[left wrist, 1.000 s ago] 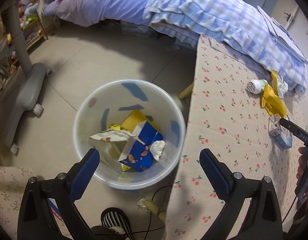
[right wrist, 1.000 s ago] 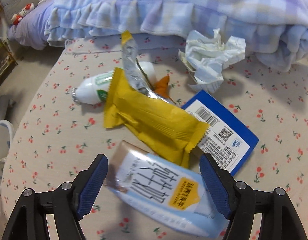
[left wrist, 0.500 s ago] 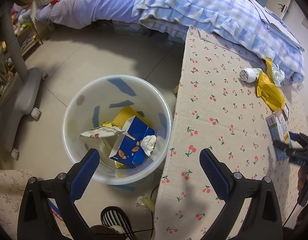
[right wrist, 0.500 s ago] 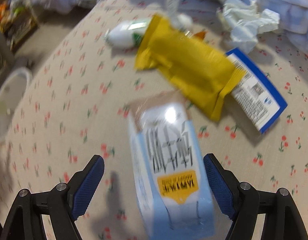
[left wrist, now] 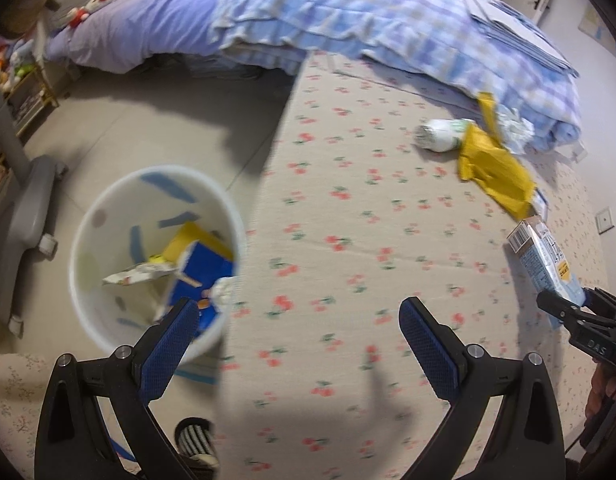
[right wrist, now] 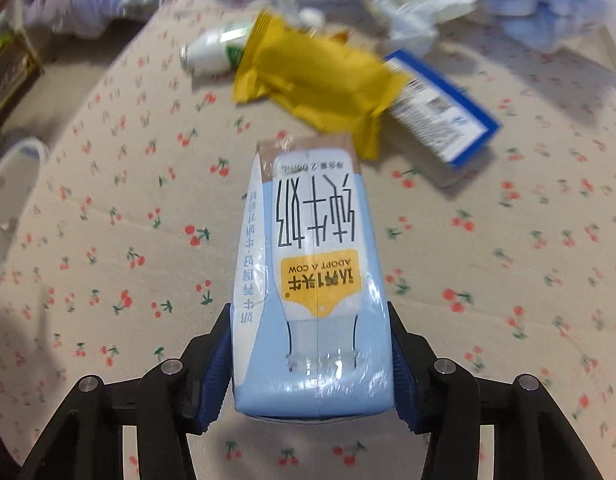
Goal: Collect trash
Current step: 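Grasp the yellow snack wrapper with the left tool while the right tool holds the carton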
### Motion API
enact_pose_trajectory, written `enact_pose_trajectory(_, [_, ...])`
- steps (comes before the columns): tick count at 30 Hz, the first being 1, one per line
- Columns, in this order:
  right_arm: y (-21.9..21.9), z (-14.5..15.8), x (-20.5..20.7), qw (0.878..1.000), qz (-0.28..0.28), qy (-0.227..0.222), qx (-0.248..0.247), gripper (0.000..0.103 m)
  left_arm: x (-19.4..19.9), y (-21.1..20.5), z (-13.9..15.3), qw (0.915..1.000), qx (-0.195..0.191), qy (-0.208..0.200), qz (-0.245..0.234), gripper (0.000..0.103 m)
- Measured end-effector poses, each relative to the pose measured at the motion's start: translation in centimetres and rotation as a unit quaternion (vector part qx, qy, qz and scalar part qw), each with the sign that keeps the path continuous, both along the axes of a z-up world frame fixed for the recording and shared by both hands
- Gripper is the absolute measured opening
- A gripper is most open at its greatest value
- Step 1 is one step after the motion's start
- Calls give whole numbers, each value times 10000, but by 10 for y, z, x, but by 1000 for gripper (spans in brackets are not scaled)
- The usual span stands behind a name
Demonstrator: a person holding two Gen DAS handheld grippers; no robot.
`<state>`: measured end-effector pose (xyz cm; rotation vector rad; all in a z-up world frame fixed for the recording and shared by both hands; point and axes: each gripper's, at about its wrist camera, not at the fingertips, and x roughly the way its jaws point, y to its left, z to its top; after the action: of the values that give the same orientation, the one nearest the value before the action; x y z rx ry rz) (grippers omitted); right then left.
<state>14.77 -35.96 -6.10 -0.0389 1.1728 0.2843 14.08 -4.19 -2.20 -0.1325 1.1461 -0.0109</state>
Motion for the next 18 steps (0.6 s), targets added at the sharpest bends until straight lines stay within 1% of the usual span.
enact_pose_trajectory(5, [-25,25,-16,9992,-283,-244,138,58,11,-42,7,9996,-220,-99,-169,101])
enact_pose_trajectory(8, [-47,36,-22,9975,-566,-336,255,58,20,-70,11,9985,-461,-194,-202,101])
enact_pose_trajectory(13, [-85,39,-18,9929,-1053,-412,357,58,45,-112,12,9949,-959,-290,-151,101])
enact_pose_trajectory(18, [-121,33,-17,9894,-1359,-430,282,58,82,-144,6,9921,-1178,-411,124,99])
